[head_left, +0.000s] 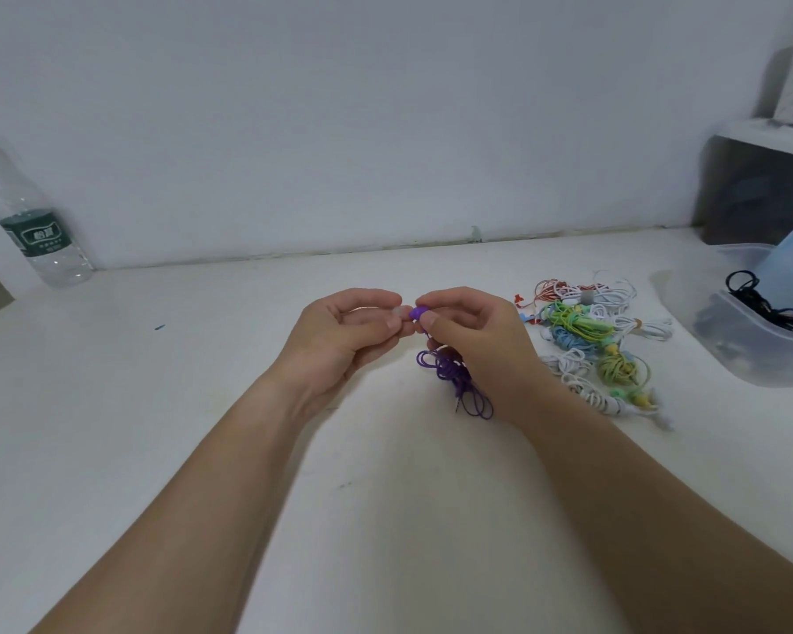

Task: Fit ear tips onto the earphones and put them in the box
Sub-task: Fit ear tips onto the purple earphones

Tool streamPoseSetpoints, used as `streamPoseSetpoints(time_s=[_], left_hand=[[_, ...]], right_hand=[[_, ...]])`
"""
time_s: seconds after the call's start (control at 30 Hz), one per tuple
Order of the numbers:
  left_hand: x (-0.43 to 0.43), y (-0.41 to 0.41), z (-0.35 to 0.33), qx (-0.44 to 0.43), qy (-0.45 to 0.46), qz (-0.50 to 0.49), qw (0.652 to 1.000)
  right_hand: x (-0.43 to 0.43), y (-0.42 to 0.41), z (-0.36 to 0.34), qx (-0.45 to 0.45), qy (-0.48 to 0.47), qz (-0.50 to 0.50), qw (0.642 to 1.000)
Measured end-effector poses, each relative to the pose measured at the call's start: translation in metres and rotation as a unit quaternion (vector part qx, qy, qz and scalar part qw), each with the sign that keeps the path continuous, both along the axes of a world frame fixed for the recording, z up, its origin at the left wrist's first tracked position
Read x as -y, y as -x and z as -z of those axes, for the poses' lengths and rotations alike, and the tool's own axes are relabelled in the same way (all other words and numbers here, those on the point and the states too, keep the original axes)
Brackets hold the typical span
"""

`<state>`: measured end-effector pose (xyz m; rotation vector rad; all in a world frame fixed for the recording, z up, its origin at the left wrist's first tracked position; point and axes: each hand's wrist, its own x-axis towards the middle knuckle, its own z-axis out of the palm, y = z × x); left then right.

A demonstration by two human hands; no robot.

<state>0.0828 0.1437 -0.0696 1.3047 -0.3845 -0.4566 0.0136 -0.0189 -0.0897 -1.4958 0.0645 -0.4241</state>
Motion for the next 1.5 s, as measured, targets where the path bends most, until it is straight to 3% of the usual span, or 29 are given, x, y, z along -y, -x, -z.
streamPoseSetpoints(time_s=[1.0, 1.5], left_hand=[[-0.001, 0.004, 0.0, 0.075, -0.071, 0.009, 0.995], [-0.011, 0.003, -0.002, 0.128, -0.113, 0.052, 0.984]], right_hand=[[0.003, 0.0, -0.002, -0.017, 0.036, 0.02, 0.999], [0.017, 0.007, -0.006, -0.058, 0.037, -0.135, 0.988]])
